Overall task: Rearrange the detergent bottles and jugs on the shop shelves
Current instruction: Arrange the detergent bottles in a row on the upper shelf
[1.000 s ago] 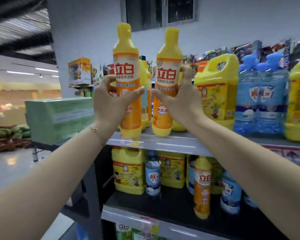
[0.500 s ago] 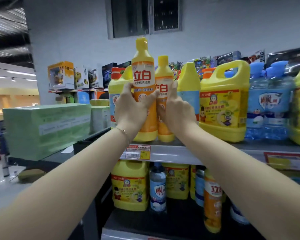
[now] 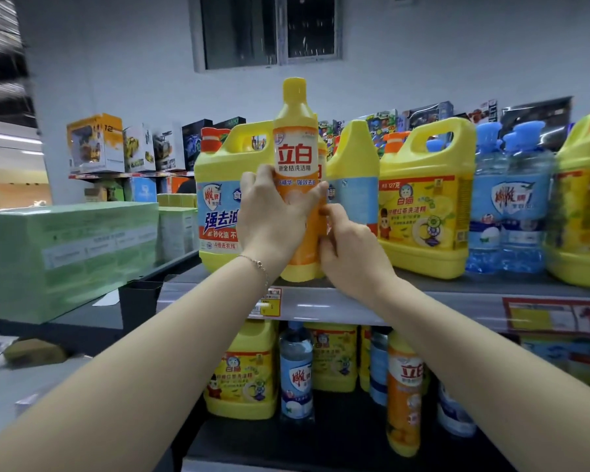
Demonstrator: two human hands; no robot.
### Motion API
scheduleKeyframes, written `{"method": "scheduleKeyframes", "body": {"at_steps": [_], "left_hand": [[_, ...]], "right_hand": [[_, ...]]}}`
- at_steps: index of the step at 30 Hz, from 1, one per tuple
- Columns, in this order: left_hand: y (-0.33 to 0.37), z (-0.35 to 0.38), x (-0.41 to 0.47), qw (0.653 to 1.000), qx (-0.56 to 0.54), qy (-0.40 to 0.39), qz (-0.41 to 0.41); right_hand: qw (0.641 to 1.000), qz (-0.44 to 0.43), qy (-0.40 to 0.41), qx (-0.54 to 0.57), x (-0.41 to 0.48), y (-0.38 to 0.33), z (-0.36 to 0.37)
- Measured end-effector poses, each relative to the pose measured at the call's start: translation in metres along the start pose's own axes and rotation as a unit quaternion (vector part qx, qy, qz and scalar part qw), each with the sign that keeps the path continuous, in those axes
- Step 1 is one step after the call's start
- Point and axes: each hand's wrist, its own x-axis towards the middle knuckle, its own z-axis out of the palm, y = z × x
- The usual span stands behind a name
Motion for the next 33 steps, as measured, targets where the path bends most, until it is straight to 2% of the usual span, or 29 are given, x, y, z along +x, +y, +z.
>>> {"method": "scheduleKeyframes", "body": {"at_steps": [4, 8, 13, 19, 23, 26, 28, 33], "left_hand": [[0.011, 0.015, 0.001, 0.999, 0.032, -0.011, -0.038], [0.017, 0.028, 0.001, 0.998, 0.033, -0.010, -0.051], [0.018, 0.025, 0.000, 1.000, 0.019, -0.016, -0.003], [0.008, 0.002, 0.007, 0.995, 0.062, -0.022, 0.072], [-0.013, -0.020, 0.015, 0.992, 0.070, 0.055, 0.089], [-0.039, -0.039, 0.023, 0.992, 0.066, 0.095, 0.050], [-0.060, -0.048, 0.027, 0.994, 0.062, 0.087, 0.008], [-0.096, -0.060, 0.023, 0.989, -0.028, -0.044, -0.142]], "right_hand": [[0.996, 0.012, -0.018, 0.083, -0.006, 0.003, -0.011], [0.998, 0.029, -0.032, 0.052, -0.006, 0.001, -0.012], [0.997, 0.056, -0.013, 0.051, -0.004, -0.005, -0.007], [0.997, 0.066, 0.006, -0.027, 0.001, -0.009, 0.003], [0.996, 0.076, 0.005, -0.038, 0.001, -0.013, 0.009], [0.996, 0.082, -0.001, -0.048, 0.002, -0.015, 0.014], [0.994, 0.084, -0.015, -0.061, 0.001, -0.016, 0.019], [0.993, 0.110, -0.019, -0.039, 0.002, -0.013, 0.019]]}}
